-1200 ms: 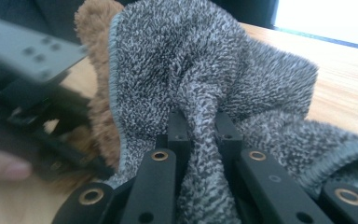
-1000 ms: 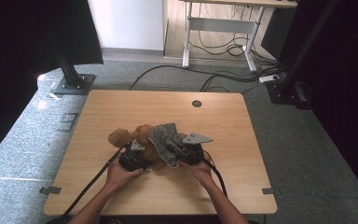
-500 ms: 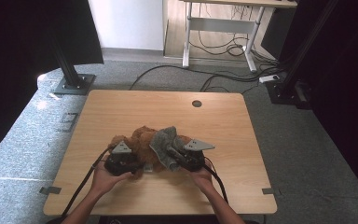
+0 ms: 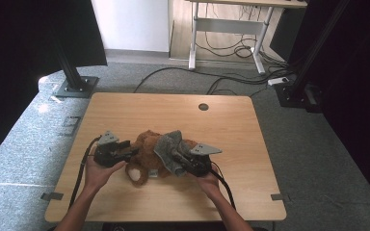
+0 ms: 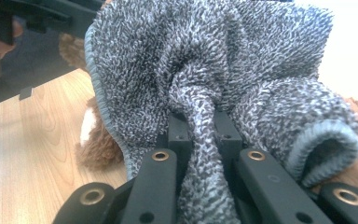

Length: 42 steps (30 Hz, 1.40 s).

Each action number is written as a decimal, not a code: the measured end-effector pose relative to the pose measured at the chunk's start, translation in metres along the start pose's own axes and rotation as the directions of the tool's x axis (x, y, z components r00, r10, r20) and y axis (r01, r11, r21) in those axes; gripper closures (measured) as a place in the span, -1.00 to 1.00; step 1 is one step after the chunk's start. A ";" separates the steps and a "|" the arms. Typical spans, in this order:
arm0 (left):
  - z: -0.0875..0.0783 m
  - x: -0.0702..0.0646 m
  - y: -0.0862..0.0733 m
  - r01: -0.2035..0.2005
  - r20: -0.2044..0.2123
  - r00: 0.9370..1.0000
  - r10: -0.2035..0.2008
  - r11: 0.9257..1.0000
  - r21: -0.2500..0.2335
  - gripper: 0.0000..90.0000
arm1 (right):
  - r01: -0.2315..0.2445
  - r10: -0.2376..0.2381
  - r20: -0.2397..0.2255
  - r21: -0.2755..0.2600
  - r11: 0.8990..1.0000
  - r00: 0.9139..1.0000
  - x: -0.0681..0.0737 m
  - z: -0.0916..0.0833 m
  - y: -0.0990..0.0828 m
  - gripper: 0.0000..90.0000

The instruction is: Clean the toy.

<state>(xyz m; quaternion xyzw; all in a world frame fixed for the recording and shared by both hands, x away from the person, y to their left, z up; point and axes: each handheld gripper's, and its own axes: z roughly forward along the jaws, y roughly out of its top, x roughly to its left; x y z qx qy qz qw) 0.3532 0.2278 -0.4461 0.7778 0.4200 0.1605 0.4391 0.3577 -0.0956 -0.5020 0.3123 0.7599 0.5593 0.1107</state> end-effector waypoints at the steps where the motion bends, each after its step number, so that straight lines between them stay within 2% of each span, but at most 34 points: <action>1: 0.002 0.003 0.001 0.003 -0.003 1.000 -0.003 1.000 0.017 0.04 | -0.001 0.001 -0.001 0.000 1.000 1.000 0.000 0.000 0.000 0.81; 3: 0.007 0.007 0.001 0.013 -0.002 1.000 -0.013 0.999 0.036 -0.01 | -0.001 0.001 -0.001 0.000 1.000 1.000 0.000 0.000 0.000 0.81; 5: 0.012 0.008 0.000 0.017 0.033 0.999 -0.019 0.998 0.065 -0.05 | -0.005 0.005 -0.001 0.000 1.000 1.000 -0.001 0.000 0.000 0.81; 9: 0.022 0.001 -0.004 -0.019 0.051 0.999 0.013 0.993 0.116 -0.09 | -0.008 0.008 0.001 -0.003 1.000 1.000 -0.001 0.000 0.001 0.81; 16: 0.028 0.000 -0.009 -0.030 0.050 0.998 0.023 0.991 0.133 0.09 | -0.022 0.022 0.001 -0.010 1.000 1.000 -0.001 -0.002 0.001 0.81; 22: 0.031 -0.007 -0.017 -0.066 0.004 0.998 0.066 0.989 0.135 0.32 | -0.011 0.011 0.010 -0.025 1.000 1.000 0.003 -0.006 0.011 0.79; 26: 0.033 -0.011 -0.023 -0.090 -0.035 0.995 0.095 0.987 0.137 0.37 | 0.020 -0.019 0.026 -0.039 0.999 0.999 0.007 -0.008 0.029 0.79; 29: 0.034 -0.014 -0.025 -0.108 -0.046 0.992 0.116 0.984 0.141 0.39 | 0.029 -0.027 0.028 -0.058 0.998 0.999 0.008 -0.006 0.044 0.79; 33: 0.035 -0.016 -0.028 -0.109 -0.049 0.992 0.117 0.984 0.142 0.39 | 0.047 -0.046 0.019 -0.071 0.996 0.999 0.014 0.004 0.069 0.79; 36: 0.034 -0.014 -0.028 -0.100 -0.039 0.994 0.107 0.985 0.141 0.39 | 0.048 -0.048 -0.007 -0.056 0.997 0.999 0.020 0.021 0.080 0.79; 39: 0.034 -0.013 -0.029 -0.094 -0.035 0.994 0.099 0.985 0.142 0.40 | 0.063 -0.063 -0.023 0.015 0.998 0.998 0.029 0.044 0.082 0.79; 41: 0.034 -0.011 -0.030 -0.088 -0.038 0.995 0.094 0.986 0.143 0.41 | 0.074 -0.074 -0.010 0.061 0.995 0.997 0.032 0.055 0.077 0.79; 42: 0.035 -0.010 -0.031 -0.083 -0.035 0.995 0.088 0.986 0.141 0.41 | 0.071 -0.071 -0.006 0.068 0.995 0.997 0.032 0.057 0.075 0.79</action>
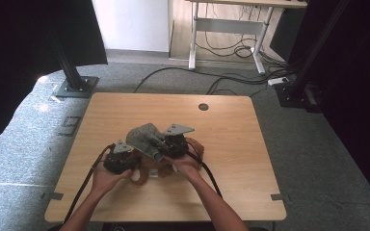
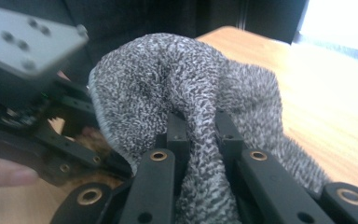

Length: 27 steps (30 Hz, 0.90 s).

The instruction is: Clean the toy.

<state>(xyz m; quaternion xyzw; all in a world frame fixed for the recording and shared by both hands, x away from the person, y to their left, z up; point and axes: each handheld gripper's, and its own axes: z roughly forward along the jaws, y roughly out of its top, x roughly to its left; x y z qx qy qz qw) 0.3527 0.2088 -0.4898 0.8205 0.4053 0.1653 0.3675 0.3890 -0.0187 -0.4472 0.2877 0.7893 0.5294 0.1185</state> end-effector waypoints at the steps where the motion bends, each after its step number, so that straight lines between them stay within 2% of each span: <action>1: 0.000 0.001 -0.001 0.005 0.007 1.000 -0.005 1.000 0.000 0.40 | 0.000 0.000 0.006 0.005 1.000 1.000 0.000 0.000 -0.002 0.79; 7: 0.000 0.000 -0.002 0.001 0.002 1.000 -0.001 1.000 0.002 0.40 | 0.001 -0.004 0.066 0.040 0.999 0.998 -0.008 -0.014 -0.009 0.79; 12: 0.000 0.001 -0.004 0.006 0.017 1.000 -0.006 1.000 0.005 0.40 | -0.041 0.031 0.129 0.070 0.997 0.991 -0.025 -0.032 -0.022 0.79; 16: 0.001 -0.002 -0.005 0.001 0.026 1.000 -0.001 1.000 0.006 0.40 | -0.062 0.052 0.135 0.074 0.995 0.989 -0.034 -0.047 -0.032 0.80; 21: 0.001 -0.003 -0.006 -0.004 0.026 1.000 0.004 1.000 0.010 0.39 | -0.057 0.050 0.152 0.044 0.997 0.987 -0.035 -0.059 -0.038 0.80; 27: 0.000 -0.003 -0.009 -0.006 0.027 1.000 0.005 1.000 0.009 0.39 | -0.076 0.073 0.158 0.010 0.997 0.985 -0.037 -0.074 -0.044 0.80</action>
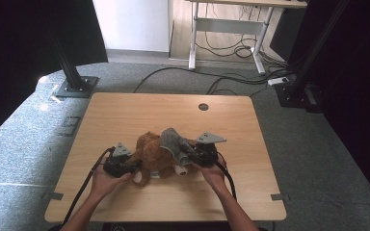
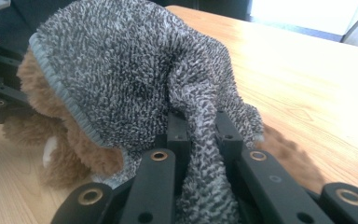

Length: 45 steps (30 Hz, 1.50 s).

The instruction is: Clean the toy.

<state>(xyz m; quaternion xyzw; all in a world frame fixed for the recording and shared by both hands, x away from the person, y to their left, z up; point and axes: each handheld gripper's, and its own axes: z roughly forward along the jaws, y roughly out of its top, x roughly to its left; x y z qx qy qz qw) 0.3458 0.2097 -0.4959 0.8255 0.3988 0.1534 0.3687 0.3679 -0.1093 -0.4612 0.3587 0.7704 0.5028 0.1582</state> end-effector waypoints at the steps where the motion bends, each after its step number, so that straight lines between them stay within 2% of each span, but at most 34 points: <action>1: 0.000 0.000 0.000 0.002 0.002 1.000 -0.002 1.000 -0.001 0.39 | -0.004 0.004 0.004 -0.005 1.000 1.000 -0.002 -0.003 -0.001 0.80; 6: 0.000 0.001 0.000 0.011 0.007 1.000 -0.011 1.000 -0.004 0.39 | -0.046 0.048 0.056 -0.030 0.998 0.997 -0.019 -0.022 -0.008 0.80; 9: 0.001 0.001 -0.001 0.012 0.003 1.000 -0.012 1.000 -0.002 0.39 | -0.065 0.068 0.043 -0.055 0.996 0.997 -0.027 -0.029 -0.006 0.80; 11: 0.001 0.001 -0.001 0.011 0.000 1.000 -0.011 1.000 -0.001 0.39 | -0.068 0.071 0.030 -0.070 0.995 0.997 -0.028 -0.029 -0.002 0.80; 13: 0.001 0.000 -0.002 0.013 -0.004 1.000 -0.013 1.000 -0.003 0.39 | -0.062 0.063 0.009 -0.088 0.994 0.998 -0.024 -0.027 0.005 0.80; 18: 0.002 0.001 -0.003 0.023 0.000 1.000 -0.023 1.000 -0.011 0.39 | -0.025 0.021 -0.044 -0.102 0.994 0.999 -0.004 -0.006 0.026 0.80; 24: 0.003 0.003 -0.004 0.030 0.003 1.000 -0.030 0.999 -0.013 0.39 | -0.006 -0.009 -0.119 -0.120 0.993 0.993 0.026 0.019 0.051 0.80; 29: 0.003 0.004 -0.005 0.040 0.005 0.999 -0.040 0.999 -0.017 0.39 | 0.029 -0.039 -0.148 -0.065 0.997 0.988 0.051 0.044 0.058 0.80; 32: 0.003 0.005 -0.005 0.041 0.004 0.999 -0.041 0.999 -0.015 0.38 | 0.033 -0.036 -0.157 -0.022 0.999 0.987 0.058 0.060 0.052 0.79; 35: 0.004 0.004 -0.006 0.051 -0.001 0.999 -0.051 0.998 -0.022 0.37 | 0.066 -0.066 -0.136 -0.003 0.998 0.988 0.065 0.069 0.044 0.80; 37: 0.004 0.004 -0.006 0.054 -0.004 0.999 -0.054 0.998 -0.028 0.37 | 0.072 -0.070 -0.123 0.009 0.997 0.990 0.065 0.072 0.041 0.80; 45: 0.003 -0.001 -0.009 0.022 -0.025 0.999 -0.023 0.999 -0.050 0.38 | 0.074 -0.070 -0.139 0.026 0.997 0.988 0.061 0.072 0.040 0.80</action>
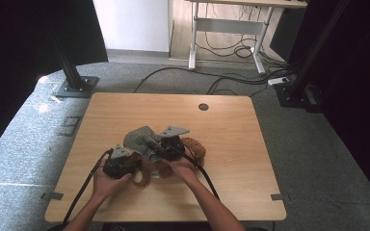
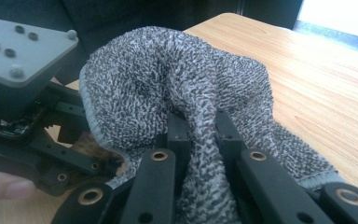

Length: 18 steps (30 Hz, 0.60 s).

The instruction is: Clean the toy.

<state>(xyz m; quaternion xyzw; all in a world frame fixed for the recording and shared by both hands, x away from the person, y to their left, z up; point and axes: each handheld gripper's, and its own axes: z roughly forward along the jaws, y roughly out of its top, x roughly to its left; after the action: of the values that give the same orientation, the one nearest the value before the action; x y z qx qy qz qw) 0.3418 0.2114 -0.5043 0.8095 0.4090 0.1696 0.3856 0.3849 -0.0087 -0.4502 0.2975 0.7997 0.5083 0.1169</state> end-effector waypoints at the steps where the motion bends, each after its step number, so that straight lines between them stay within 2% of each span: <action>1: 0.000 0.000 0.000 -0.006 -0.001 1.000 0.006 1.000 0.000 0.39 | -0.004 0.004 -0.003 0.003 1.000 1.000 -0.002 0.000 0.000 0.80; 3: 0.000 -0.001 -0.001 -0.008 0.001 1.000 0.008 1.000 -0.003 0.39 | -0.007 0.007 -0.003 0.010 1.000 1.000 -0.006 0.001 0.001 0.80; 7: -0.001 -0.001 -0.002 -0.015 0.004 1.000 0.015 1.000 -0.001 0.39 | -0.061 0.061 -0.006 0.022 0.998 0.998 -0.019 -0.004 0.002 0.80; 9: 0.000 0.000 -0.002 -0.014 0.007 1.000 0.014 1.000 0.000 0.39 | -0.074 0.073 0.012 0.023 0.997 0.997 -0.025 -0.009 0.002 0.80; 13: -0.001 0.000 -0.002 -0.008 0.014 1.000 0.007 1.000 0.003 0.39 | -0.096 0.094 0.076 0.028 0.995 0.993 -0.039 -0.025 -0.005 0.79; 16: 0.000 0.000 -0.002 -0.009 0.016 1.000 0.009 1.000 0.000 0.39 | -0.121 0.118 0.096 0.029 0.992 0.988 -0.051 -0.037 -0.015 0.79; 18: -0.001 -0.002 -0.002 -0.017 0.018 1.000 0.017 1.000 0.000 0.39 | -0.144 0.141 0.092 0.026 0.989 0.986 -0.058 -0.045 -0.021 0.80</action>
<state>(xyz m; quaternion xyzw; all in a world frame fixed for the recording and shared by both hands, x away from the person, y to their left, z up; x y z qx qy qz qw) 0.3394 0.2109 -0.5053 0.8144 0.3987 0.1656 0.3879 0.4014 -0.0827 -0.4551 0.3785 0.7785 0.4881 0.1113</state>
